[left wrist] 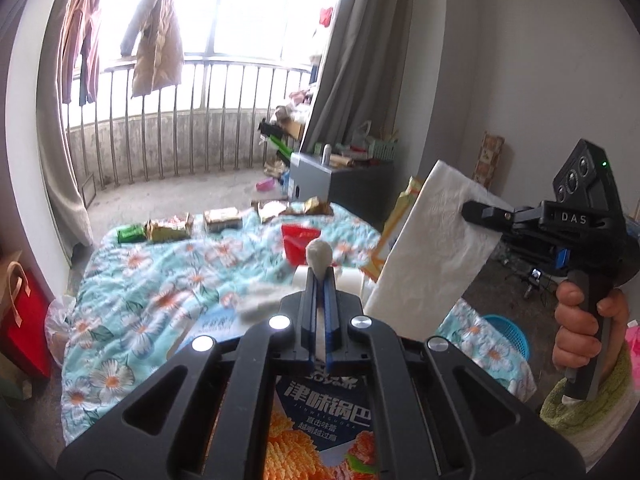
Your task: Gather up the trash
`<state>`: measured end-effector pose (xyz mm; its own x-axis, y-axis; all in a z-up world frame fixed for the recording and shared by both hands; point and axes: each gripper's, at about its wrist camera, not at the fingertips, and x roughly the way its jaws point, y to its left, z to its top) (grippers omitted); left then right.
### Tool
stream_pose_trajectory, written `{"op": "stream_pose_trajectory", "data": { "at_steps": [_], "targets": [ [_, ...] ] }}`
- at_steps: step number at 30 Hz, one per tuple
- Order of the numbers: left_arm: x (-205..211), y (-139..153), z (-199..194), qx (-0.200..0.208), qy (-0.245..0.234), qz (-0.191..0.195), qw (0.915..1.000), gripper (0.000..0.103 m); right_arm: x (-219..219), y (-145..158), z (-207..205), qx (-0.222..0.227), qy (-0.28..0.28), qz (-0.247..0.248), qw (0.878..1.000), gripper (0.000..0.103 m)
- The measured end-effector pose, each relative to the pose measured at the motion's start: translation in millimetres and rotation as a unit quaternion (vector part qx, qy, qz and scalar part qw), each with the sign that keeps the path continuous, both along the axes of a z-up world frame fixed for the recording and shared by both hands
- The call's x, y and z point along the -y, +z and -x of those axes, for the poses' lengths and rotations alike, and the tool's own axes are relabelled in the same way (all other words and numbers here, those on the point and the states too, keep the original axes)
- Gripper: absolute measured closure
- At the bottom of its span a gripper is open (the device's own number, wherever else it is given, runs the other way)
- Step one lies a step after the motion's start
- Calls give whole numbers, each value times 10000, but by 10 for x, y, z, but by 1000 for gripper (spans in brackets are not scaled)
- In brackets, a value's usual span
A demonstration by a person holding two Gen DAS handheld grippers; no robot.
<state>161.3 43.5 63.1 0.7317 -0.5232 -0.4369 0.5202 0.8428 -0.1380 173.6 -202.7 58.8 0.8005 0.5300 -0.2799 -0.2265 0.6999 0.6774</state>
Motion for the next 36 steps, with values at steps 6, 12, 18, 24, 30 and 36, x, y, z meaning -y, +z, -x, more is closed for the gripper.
{"op": "stream_pose_trajectory", "data": {
  "at_steps": [6,12,18,24,30,36],
  "targets": [
    [-51,149,125,187,28,85,9998,102,-70,-67,45,-32,767,-598,9953,98],
    [-69,67,176,18,-3,42,10000,102,-264,-503,160,-885,833,13,9926,98],
    [-112,-63,196,-157,33,65,9998,102,-200,-822,422,-1386,461,222,9890,98],
    [-232,75,258,32,118,256,9996,102,-41,-568,701,-874,313,-22,9957,98],
    [-341,436,446,383,31,674,9970,102,-69,-303,861,-455,421,-63,9981,98],
    [-288,699,698,625,-284,860,9939,102,2,-114,1052,-100,381,-162,9991,98]
  ]
}}
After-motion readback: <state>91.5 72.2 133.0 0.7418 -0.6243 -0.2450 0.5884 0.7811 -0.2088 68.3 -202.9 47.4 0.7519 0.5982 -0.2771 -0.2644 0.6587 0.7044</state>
